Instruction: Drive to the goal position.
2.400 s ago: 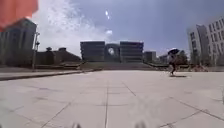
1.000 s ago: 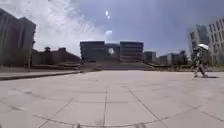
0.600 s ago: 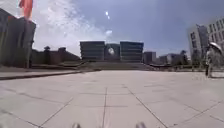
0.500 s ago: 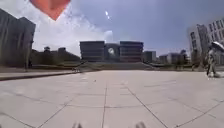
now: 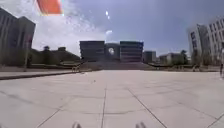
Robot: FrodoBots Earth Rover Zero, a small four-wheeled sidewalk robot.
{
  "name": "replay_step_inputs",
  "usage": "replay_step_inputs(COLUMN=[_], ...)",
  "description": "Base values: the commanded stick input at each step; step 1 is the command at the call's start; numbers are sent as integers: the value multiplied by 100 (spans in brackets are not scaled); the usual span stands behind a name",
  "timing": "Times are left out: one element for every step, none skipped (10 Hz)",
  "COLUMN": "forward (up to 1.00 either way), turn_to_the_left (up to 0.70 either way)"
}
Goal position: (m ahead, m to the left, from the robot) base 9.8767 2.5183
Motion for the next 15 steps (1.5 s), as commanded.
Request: replay_step_inputs(forward=[45, 45, 45, 45, 45, 45, 45, 45, 45, 45, 45, 45, 45, 45, 45], turn_to_the_left=[3, 3, 3, 3, 3, 3, 3, 3, 3, 3, 3, 3, 3, 3, 3])
